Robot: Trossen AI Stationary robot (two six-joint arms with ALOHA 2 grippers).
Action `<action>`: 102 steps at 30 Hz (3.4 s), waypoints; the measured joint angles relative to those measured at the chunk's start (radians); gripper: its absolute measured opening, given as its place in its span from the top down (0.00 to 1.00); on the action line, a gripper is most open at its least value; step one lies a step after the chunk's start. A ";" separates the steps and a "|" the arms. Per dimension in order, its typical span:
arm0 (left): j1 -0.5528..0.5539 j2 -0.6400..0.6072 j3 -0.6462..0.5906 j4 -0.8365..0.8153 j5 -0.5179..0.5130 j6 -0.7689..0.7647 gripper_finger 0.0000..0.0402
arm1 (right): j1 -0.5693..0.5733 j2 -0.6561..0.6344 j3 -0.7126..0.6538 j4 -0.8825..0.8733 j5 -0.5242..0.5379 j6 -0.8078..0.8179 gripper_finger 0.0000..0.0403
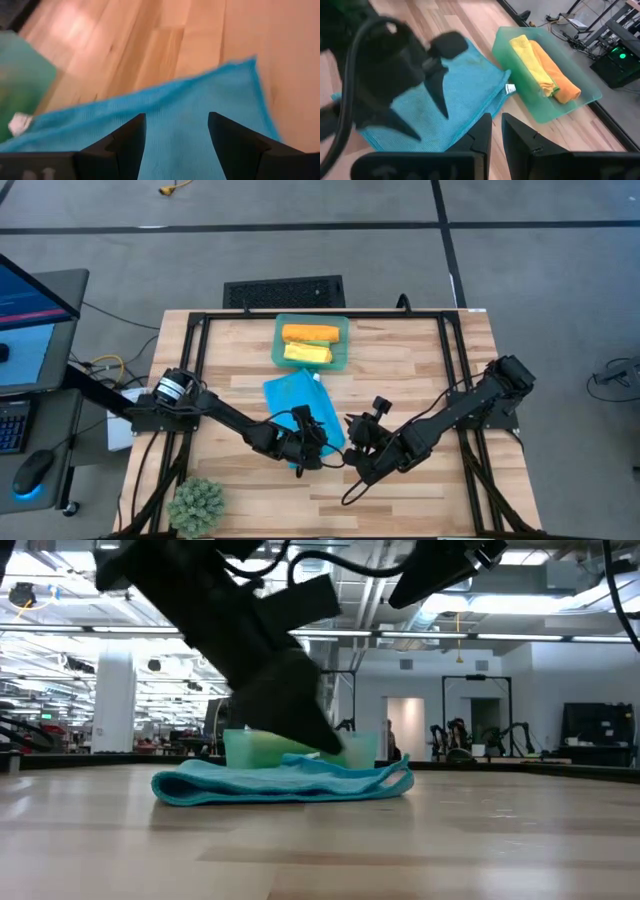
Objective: Roll microfiber towels into tight, uniform cylinder then place into a basket
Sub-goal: Fold the blue towel
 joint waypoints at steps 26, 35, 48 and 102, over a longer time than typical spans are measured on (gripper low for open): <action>-0.138 0.106 0.007 0.076 0.212 0.269 0.48 | 0.000 0.000 0.000 0.002 0.000 -0.017 0.84; -0.224 0.096 0.044 0.049 0.135 0.325 0.48 | 0.000 0.000 0.000 0.003 0.000 -0.017 0.84; -0.288 0.020 0.255 -0.398 0.014 0.300 0.48 | 0.008 0.000 0.000 0.009 0.001 -0.018 0.84; -0.507 -0.037 -0.003 -0.507 0.035 -0.154 0.48 | 0.108 0.248 0.000 0.665 -0.581 -0.229 0.84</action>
